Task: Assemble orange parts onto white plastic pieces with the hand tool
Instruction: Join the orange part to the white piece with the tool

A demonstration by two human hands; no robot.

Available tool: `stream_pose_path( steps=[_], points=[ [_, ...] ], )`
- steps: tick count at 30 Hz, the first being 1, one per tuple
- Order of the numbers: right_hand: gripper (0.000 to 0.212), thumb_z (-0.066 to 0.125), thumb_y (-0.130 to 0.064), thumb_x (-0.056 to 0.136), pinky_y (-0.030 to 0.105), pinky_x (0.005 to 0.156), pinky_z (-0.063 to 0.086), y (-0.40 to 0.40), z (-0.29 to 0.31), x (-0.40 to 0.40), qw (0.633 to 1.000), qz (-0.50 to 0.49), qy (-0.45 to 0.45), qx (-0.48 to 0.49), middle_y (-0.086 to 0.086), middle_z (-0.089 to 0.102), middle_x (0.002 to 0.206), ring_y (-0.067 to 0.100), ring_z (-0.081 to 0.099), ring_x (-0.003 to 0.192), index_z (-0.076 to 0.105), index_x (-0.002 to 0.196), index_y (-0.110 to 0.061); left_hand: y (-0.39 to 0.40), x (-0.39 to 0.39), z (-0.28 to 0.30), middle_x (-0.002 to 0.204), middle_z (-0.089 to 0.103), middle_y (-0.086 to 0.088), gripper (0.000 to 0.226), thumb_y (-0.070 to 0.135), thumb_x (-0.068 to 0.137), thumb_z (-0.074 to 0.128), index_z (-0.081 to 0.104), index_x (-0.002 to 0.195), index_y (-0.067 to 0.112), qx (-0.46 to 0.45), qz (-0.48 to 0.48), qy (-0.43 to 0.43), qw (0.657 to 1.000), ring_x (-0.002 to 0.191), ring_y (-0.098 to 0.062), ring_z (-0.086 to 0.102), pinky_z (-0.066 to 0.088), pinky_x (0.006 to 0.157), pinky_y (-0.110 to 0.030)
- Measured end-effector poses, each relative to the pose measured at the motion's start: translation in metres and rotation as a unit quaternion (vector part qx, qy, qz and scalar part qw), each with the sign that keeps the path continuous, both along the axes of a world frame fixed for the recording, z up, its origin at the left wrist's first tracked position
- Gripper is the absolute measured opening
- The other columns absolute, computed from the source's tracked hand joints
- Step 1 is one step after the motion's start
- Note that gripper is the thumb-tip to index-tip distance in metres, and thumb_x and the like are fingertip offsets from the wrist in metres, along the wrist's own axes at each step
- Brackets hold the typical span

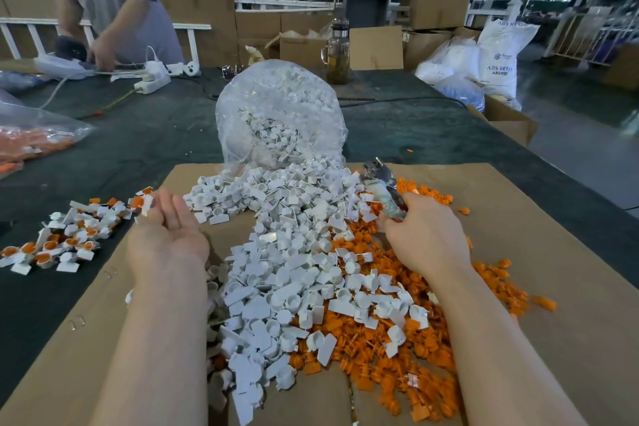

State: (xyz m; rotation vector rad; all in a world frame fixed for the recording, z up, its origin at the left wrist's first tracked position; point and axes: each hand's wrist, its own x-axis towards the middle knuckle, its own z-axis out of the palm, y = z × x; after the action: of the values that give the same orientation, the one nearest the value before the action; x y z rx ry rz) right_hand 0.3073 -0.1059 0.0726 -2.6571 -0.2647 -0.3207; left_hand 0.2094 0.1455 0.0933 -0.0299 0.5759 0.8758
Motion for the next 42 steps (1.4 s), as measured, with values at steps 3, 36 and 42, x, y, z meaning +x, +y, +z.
stream_pose_path(
  steps=[3, 36, 42],
  points=[
    [0.026, 0.059, -0.034, 0.089, 0.024, 0.045, 0.032, -0.002, 0.0, 0.001, 1.0, -0.014, 0.007, -0.003, -0.007, 0.053, 0.067, 0.009, 0.049, 0.058, 0.043, 0.07, -0.027, 0.001, 0.001, -0.003, 0.105, 0.072, -0.009, 0.03, 0.006, 0.101, 0.05, 0.058, 0.13, 0.002, 0.017, -0.004, 0.01, 1.0, 0.073, -0.009, 0.073, 0.058, 0.062, -0.019],
    [0.015, 0.061, -0.034, 0.089, 0.029, 0.056, 0.046, 0.01, -0.013, 0.002, 0.995, 0.074, 0.054, -0.046, -0.007, 0.058, 0.085, 0.015, 0.057, 0.075, 0.056, 0.101, -0.025, -0.049, 0.023, -0.015, 0.081, 0.066, 0.011, 0.025, 0.008, 0.089, 0.067, 0.074, 0.104, 0.026, 0.687, -0.273, 0.437, 0.512, 0.046, 0.003, 0.057, 0.038, 0.04, -0.008],
    [0.012, 0.061, -0.033, 0.089, 0.027, 0.051, 0.043, 0.013, -0.013, 0.001, 0.995, 0.071, 0.05, -0.057, -0.009, 0.059, 0.081, 0.012, 0.057, 0.071, 0.058, 0.1, -0.026, -0.057, 0.022, -0.009, 0.09, 0.07, 0.016, 0.025, 0.007, 0.088, 0.071, 0.074, 0.101, 0.028, 0.674, -0.249, 0.348, 0.602, 0.068, 0.009, 0.063, 0.04, 0.05, -0.001]
  ],
)
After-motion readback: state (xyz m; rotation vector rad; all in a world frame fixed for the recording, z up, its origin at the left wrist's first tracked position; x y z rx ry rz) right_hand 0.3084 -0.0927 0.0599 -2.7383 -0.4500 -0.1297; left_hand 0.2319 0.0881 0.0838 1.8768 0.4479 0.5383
